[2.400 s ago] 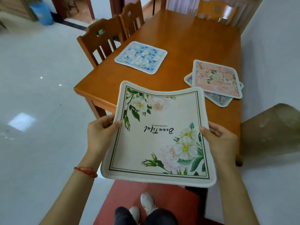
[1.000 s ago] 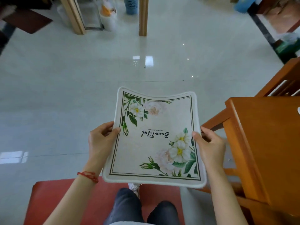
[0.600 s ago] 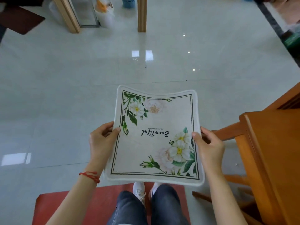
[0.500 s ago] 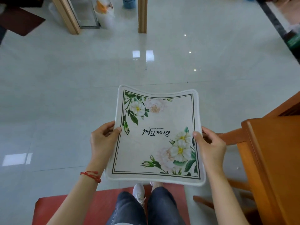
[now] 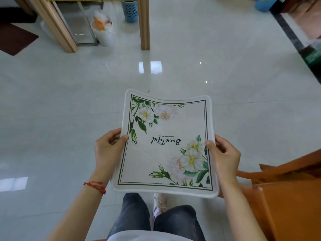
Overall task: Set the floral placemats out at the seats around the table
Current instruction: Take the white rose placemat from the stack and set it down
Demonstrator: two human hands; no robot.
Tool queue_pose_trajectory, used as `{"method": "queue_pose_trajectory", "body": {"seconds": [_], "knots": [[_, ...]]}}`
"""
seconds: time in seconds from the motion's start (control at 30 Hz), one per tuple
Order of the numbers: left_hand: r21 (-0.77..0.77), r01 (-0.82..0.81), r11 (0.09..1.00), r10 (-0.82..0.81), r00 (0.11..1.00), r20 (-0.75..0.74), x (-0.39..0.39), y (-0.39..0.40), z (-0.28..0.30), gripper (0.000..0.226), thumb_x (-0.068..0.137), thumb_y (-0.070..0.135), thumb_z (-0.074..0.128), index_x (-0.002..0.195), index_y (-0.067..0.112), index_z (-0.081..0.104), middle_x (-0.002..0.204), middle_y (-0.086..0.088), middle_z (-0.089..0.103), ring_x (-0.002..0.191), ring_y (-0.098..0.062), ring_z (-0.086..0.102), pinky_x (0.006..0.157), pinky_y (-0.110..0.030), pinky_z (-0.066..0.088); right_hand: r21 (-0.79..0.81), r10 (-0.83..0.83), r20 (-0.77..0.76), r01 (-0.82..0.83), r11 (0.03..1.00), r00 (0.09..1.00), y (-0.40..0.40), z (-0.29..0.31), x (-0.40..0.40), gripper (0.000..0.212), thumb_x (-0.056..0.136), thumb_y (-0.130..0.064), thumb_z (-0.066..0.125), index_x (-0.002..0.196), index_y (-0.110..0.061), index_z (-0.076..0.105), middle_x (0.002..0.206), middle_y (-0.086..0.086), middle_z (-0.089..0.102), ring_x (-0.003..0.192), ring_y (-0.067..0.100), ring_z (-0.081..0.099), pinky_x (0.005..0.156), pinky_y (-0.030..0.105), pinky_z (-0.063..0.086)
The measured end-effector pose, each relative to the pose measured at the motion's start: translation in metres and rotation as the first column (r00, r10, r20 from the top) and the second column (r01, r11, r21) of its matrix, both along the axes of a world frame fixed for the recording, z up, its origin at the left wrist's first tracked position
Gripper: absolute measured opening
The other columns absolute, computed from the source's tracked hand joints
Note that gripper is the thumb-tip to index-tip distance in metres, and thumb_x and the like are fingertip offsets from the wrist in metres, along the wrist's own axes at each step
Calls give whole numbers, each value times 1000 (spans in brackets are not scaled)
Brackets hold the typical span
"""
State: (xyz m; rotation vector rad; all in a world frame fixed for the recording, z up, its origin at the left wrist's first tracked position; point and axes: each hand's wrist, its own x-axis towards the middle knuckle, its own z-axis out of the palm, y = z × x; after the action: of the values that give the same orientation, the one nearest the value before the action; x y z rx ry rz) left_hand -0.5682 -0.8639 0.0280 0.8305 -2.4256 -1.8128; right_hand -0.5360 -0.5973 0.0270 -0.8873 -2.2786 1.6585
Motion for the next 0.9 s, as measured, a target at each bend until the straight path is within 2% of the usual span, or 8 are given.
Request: {"method": "queue_pose_trajectory", "body": {"seconds": [0.1,0.17,0.3,0.43,0.63,0.9], "knots": [[-7,29,1000,-29,999,-18,-35,8,0,25,81,13,67,106,13,67,86,5,68,75,-9,64,59,-9,50,-24,-28,19,28,999,999,7,0,-31,25,80,-10,67,105,-12,68,87,-4,70,83,14,67,80,33,55],[-16,52,999,-52,998,-25,-62,11,-1,25,81,12,67,106,11,68,87,1,69,75,-9,65,59,-6,49,-46,-59,19,60,997,998,9,-1,-53,26,80,-9,68,105,-11,69,85,-6,69,82,14,67,80,32,55],[-5,92,996,-92,995,-37,-125,16,-2,25,80,9,67,105,9,69,87,0,69,75,-8,64,63,-6,50,-69,-121,3,121,990,993,12,-3,-104,27,79,-7,69,105,-10,68,84,-6,68,76,4,65,77,21,55],[3,126,992,-125,990,-59,-196,19,2,23,79,7,68,102,11,69,82,5,67,69,-4,63,61,-5,49,-90,-200,-31,196,976,979,13,-5,-162,25,78,-5,69,100,-17,68,82,-8,68,66,-7,62,67,8,50],[7,189,982,-188,980,-64,-288,34,7,24,79,7,68,103,10,68,86,-2,68,78,-16,64,69,-8,52,-100,-279,-15,276,956,960,21,-4,-234,25,78,-6,69,102,-11,69,86,-3,70,76,5,66,70,12,53],[23,263,965,-261,963,-65,-381,88,4,23,79,3,68,100,12,68,82,4,67,73,-11,62,66,-6,50,-107,-347,1,345,933,938,68,-8,-310,28,78,-7,70,106,-8,67,86,-1,69,81,15,66,78,20,54]]}}
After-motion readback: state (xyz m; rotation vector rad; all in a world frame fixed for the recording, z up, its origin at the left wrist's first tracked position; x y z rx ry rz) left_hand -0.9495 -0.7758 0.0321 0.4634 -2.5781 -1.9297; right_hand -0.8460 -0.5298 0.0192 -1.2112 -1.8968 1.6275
